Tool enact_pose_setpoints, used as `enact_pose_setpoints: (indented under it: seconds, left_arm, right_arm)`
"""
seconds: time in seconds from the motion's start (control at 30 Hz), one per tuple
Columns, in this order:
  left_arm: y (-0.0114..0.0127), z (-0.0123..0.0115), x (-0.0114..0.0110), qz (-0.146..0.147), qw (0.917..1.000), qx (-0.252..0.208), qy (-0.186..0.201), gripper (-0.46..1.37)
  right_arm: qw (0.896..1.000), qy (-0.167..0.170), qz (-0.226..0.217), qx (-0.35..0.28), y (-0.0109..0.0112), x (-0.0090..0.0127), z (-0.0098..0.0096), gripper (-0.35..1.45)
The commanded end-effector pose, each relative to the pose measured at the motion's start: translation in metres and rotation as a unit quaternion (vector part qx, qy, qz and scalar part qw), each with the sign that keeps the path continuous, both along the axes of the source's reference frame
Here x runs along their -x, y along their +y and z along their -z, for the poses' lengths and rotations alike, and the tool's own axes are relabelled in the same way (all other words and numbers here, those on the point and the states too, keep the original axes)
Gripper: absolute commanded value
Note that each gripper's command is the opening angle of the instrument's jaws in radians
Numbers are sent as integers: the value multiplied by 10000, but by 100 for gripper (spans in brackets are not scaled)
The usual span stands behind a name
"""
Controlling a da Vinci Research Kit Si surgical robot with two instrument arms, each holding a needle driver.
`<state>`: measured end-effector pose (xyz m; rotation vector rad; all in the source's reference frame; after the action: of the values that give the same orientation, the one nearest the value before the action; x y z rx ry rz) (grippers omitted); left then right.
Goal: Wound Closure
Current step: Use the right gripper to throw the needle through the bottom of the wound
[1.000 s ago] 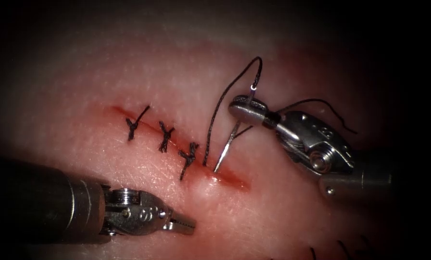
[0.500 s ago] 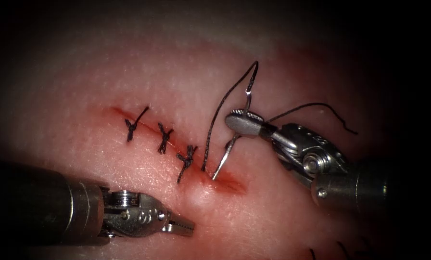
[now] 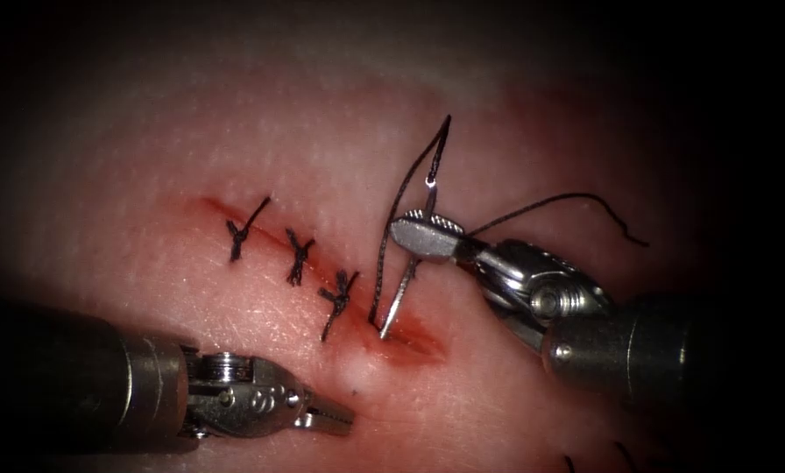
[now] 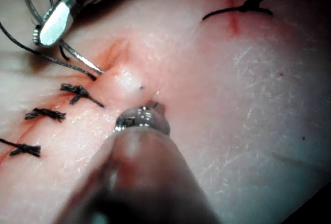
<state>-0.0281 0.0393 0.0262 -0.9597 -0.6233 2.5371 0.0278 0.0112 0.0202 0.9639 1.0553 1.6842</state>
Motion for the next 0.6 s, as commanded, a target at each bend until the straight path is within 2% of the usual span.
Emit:
enact_pose_setpoints:
  seconds: [0.03, 0.4, 0.6]
  left_arm:
    - [0, 0, 1, -6, 10000, -18, -8, -35]
    - [1, 0, 2, -2, 10000, -21, -7, -35]
    - [3, 1, 3, -2, 10000, -30, -11, -35]
  right_arm:
    - [9999, -70, 43, -60, -2, -3, -1, -35]
    - [9979, 222, -4, -606, -15, -13, 6, -35]
    - [9938, 440, 26, -1018, -32, -20, 13, -35]
